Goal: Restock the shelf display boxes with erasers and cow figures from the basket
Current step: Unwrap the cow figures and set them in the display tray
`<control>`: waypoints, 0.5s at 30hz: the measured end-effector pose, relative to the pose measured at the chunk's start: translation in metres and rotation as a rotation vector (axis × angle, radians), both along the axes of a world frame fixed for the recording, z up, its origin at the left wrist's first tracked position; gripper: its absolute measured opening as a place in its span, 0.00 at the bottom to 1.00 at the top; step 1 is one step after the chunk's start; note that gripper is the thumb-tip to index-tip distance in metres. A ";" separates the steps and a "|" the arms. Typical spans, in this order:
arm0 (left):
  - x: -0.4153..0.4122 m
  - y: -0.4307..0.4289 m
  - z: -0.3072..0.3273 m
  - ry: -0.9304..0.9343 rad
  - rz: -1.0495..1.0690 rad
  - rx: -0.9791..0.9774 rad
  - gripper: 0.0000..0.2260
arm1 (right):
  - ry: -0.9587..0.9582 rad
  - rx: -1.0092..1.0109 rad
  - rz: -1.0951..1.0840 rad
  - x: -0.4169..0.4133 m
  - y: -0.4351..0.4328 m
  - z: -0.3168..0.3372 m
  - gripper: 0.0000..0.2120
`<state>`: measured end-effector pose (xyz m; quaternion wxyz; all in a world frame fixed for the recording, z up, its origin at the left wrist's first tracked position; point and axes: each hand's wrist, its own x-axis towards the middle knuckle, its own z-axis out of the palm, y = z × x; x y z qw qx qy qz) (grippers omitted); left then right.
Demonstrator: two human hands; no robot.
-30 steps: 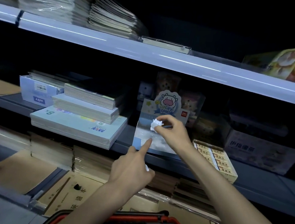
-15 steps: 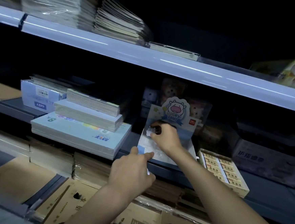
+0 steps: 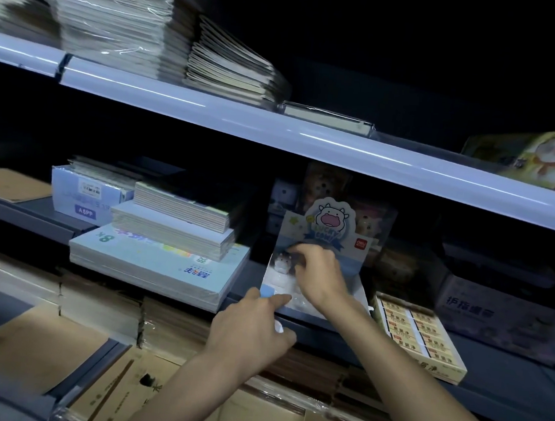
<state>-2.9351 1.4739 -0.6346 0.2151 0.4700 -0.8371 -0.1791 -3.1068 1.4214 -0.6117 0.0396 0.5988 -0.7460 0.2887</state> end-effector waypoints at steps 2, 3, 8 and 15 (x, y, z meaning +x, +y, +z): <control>0.003 0.003 0.009 0.179 -0.010 0.098 0.22 | -0.144 -0.106 0.033 0.004 0.022 0.014 0.19; 0.003 0.004 0.014 0.361 -0.029 0.201 0.16 | -0.227 -0.143 0.058 0.007 0.037 0.022 0.18; 0.003 0.013 0.037 1.046 -0.022 0.886 0.21 | -0.625 -0.181 0.279 0.026 0.114 0.050 0.13; -0.005 0.020 0.031 1.070 0.013 0.997 0.22 | -0.343 0.068 0.380 0.043 0.136 0.044 0.17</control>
